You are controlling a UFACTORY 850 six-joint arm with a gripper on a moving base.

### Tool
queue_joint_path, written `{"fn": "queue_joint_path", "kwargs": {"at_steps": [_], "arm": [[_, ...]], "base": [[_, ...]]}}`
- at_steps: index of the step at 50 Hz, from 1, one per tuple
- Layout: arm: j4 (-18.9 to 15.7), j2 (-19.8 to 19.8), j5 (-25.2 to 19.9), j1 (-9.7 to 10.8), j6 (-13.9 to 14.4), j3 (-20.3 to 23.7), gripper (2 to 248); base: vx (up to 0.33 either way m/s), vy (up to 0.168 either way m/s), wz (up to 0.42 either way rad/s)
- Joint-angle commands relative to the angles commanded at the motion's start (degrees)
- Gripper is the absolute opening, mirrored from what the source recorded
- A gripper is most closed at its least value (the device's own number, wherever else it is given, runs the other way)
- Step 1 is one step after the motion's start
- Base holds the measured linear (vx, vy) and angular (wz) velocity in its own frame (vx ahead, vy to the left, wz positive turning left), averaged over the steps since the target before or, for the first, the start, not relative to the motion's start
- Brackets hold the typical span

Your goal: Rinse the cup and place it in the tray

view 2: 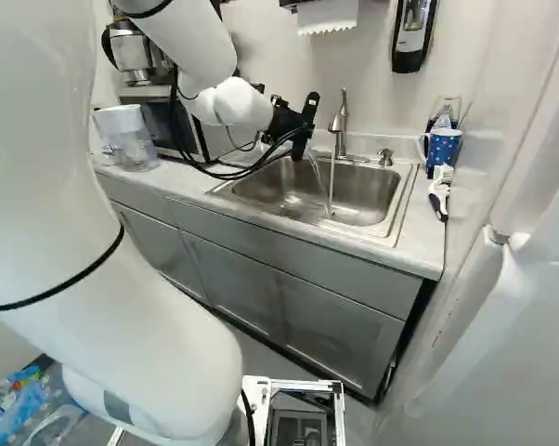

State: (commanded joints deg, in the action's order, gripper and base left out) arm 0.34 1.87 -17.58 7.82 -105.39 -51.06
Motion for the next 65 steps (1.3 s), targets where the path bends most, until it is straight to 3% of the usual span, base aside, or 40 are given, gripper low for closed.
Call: {"fn": "queue_joint_path", "kwargs": {"at_steps": [36,45,65], "arm": [[0.00,0.00,0.00,0.00,0.33,0.00,126],[0.00,0.00,0.00,0.00,4.41,0.00,126],[0.00,0.00,0.00,0.00,16.25,0.00,126]], "base": [[0.000,0.000,0.000],[0.000,0.000,0.000],[0.000,0.000,0.000]]}}
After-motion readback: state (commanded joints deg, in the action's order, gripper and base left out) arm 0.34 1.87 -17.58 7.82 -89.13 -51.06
